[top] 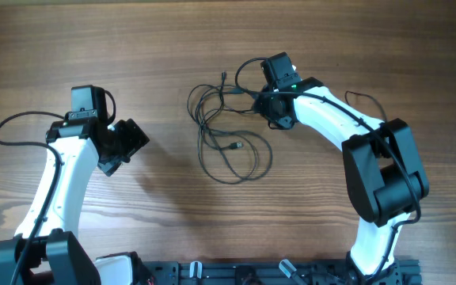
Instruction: Untangle cables
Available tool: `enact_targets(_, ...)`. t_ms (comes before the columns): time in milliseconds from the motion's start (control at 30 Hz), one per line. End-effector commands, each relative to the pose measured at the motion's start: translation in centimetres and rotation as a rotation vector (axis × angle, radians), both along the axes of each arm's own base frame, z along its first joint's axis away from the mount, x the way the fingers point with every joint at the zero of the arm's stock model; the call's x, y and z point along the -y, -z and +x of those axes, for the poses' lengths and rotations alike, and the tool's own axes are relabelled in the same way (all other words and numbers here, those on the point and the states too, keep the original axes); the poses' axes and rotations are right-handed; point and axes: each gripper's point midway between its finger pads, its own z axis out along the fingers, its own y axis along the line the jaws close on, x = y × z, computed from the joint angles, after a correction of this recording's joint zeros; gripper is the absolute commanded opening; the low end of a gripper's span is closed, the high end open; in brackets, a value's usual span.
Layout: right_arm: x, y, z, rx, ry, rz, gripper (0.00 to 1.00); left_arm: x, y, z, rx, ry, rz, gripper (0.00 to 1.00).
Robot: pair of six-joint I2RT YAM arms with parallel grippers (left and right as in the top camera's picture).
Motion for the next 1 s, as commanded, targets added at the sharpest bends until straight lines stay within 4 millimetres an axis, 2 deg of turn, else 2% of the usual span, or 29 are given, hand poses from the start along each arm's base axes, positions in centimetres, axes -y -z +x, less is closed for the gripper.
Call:
enact_targets(0, 0.0, 1.2, -0.9, -0.059, 0.078, 0.015, 0.51, -0.3, 0.0, 0.1, -0.001, -0.008, 0.009, 0.79)
enact_targets(67, -0.1, 1.3, -0.9, -0.075, 0.149, 0.036, 0.52, -0.2, 0.0, 0.0, -0.004, -0.008, 0.008, 0.79)
enact_targets(100, -0.1, 1.3, -1.0, -0.086, 0.198, 0.050, 0.59, -0.2, 0.0, 0.0, -0.005, -0.008, 0.008, 0.79)
enact_targets(167, -0.3, 1.3, -1.1, -0.116, 0.311, 0.094, 0.90, -0.2, 0.0, -0.1, -0.008, -0.008, 0.008, 0.79)
enact_targets(200, -0.3, 1.3, -1.2, -0.129, 0.354, 0.108, 1.00, -0.2, 0.0, -0.1, -0.008, -0.008, 0.008, 0.79)
enact_targets(333, -0.6, 1.3, -1.5, -0.190, 0.544, 0.181, 1.00, -0.2, 0.0, -0.1, -0.009, -0.008, 0.008, 0.79)
enact_targets(467, -0.5, 1.4, -1.6, -0.200, 0.583, 0.182, 0.99, -0.2, 0.0, -0.1, -0.009, -0.008, 0.008, 0.79)
enact_targets(567, 0.1, 1.5, -1.7, -0.189, 0.588, 0.152, 0.81, -0.2, 0.0, -0.1, -0.009, -0.008, 0.008, 0.79)
enact_targets(633, 0.8, 1.7, -2.2, -0.196, 0.599, 0.114, 0.64, -0.2, 0.0, -0.1, -0.009, -0.008, 0.008, 0.79)
enact_targets(800, 2.4, 2.2, -3.6, -0.215, 0.560, 0.007, 0.48, -0.2, 0.0, -0.1, -0.008, -0.008, 0.008, 0.79)
enact_targets(900, 2.6, 2.2, -4.0, -0.225, 0.517, -0.018, 0.34, -0.2, 0.0, -0.1, -0.008, -0.008, 0.008, 0.79)
enact_targets(967, 2.6, 2.2, -4.0, -0.218, 0.460, -0.032, 0.18, -0.2, 0.0, -0.1, -0.008, -0.008, 0.008, 0.79)
